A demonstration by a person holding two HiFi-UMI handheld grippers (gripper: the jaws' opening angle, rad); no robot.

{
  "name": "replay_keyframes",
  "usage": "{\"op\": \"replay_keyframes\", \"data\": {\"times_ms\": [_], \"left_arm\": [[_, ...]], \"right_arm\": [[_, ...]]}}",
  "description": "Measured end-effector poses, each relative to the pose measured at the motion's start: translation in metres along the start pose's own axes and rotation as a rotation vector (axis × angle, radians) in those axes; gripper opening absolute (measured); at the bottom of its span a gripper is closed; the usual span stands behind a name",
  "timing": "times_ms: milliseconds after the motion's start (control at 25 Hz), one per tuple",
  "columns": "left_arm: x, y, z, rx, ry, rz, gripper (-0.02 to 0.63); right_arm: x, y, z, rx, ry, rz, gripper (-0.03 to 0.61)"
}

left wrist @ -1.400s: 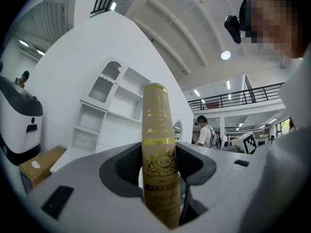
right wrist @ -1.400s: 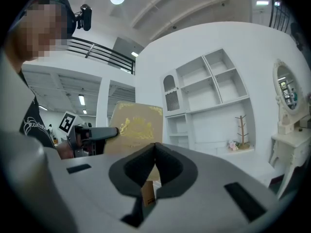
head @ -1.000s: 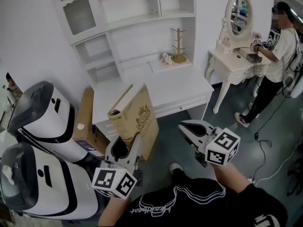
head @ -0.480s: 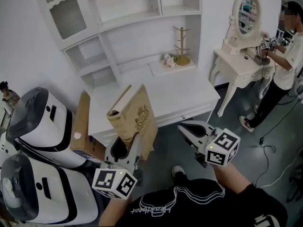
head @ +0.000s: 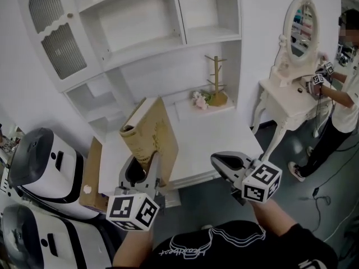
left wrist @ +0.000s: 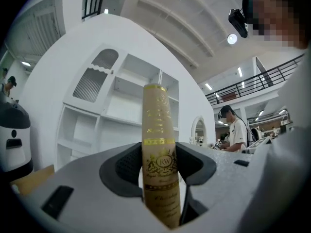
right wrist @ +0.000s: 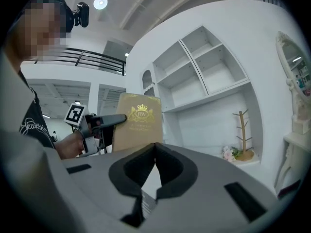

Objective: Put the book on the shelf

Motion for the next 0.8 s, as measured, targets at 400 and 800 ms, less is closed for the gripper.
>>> {"op": "replay_keyframes", "data": {"times_ms": [400,800], "left_arm": [[0.084,-0.101,0.016,0.018,-0.084,0.209,0.199],[0.154,-0.203,0.017,0.043,-0.146,0.367,0.199]], "right_arm": [[0.021,-0.015,0.060,0.035,0.113,-0.035,0.006],[0.001,-0.031,0.112,0.002,0.072,-0.091,0.006]]}}
Point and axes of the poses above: the fingertips, and each gripper's own axes: y backward along the fingers, z to its right, x out of its top, the point moved 5 cm from there along y, backward along the fingers, and after that the axes turned 4 degrees about y, right-handed, at the moved point
